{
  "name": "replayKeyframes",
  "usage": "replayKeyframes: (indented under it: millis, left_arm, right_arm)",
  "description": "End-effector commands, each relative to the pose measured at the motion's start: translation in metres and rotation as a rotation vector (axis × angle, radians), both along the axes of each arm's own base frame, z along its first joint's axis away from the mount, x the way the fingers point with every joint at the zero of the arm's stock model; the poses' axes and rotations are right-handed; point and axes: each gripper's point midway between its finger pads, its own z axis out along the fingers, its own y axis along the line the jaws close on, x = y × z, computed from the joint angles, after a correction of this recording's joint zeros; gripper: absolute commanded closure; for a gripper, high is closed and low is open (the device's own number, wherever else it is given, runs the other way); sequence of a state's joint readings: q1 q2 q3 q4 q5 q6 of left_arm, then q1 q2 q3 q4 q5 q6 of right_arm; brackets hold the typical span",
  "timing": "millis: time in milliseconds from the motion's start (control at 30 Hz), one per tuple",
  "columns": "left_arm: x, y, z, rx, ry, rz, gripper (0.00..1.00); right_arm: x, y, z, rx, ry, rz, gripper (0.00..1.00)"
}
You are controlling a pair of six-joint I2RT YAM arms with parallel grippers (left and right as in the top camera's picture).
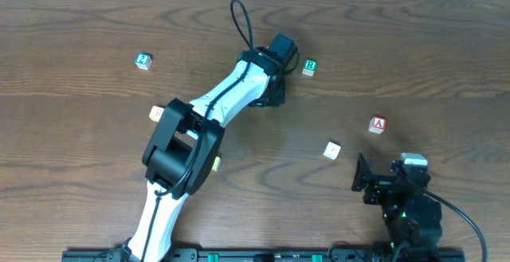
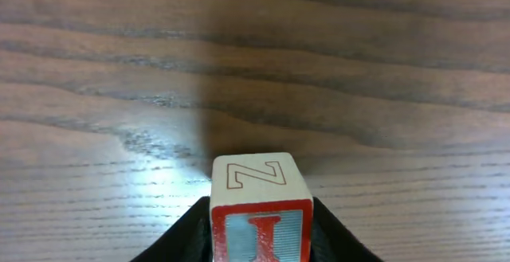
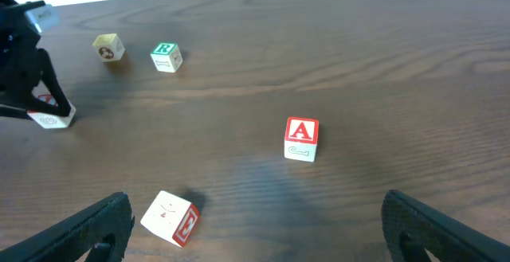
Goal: Spell out Ai2
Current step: 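Carry the I block right and lower it near table center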
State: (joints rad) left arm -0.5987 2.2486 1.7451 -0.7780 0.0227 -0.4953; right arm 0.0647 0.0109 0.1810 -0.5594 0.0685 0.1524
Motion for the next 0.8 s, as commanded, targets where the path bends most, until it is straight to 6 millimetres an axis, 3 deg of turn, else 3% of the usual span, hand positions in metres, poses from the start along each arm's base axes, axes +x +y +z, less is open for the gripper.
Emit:
replayKeyframes:
  millis: [0,200,300,433,533,600,767]
  left_arm:
    - [-0.0074,0.0018,-0.0161,0.022,0.037,-0.014,0.57]
    - [-0.0073,0.0018,-0.0161,0.022,0.036,-0.014,0.54]
    - [-0.0063,0.0027,-0.0161,0.022,0.035,-0.012,0.39]
    - [-0.0057,0.0056,-0.0161,0.024,0.039,-0.006,0.35]
    - [-0.0062,0.006,-0.0162,0.025,0.042,-0.006,0.37]
    - [-0.0061,0.0059,-0.0162,0.025,0.041,-0.005,0.47]
    - [-0.0062,0.006,-0.0162,0.022,0.043,0.014,0.55]
  right_arm:
    - [0.0003,-0.0032,0.0006,0.001,-0.006,-0.018,0.01]
    - [0.0002,-0.0032,0.0005,0.001,-0.006,-0.018,0.01]
    - [0.0002,-0.0032,0.0005,0.001,-0.006,-0.018,0.01]
    - [0.0002,-0.0032,0.0005,0.001,-0.006,-0.018,0.01]
    - [0.0002,-0.0032,0.0004,0.001,-0.005,-0.018,0.01]
    - [0.0002,-0.0032,0.0004,0.001,-0.005,-0.018,0.01]
    - [0.0002,-0.0019,0.0003,0.012,-0.005,-0.014,0.01]
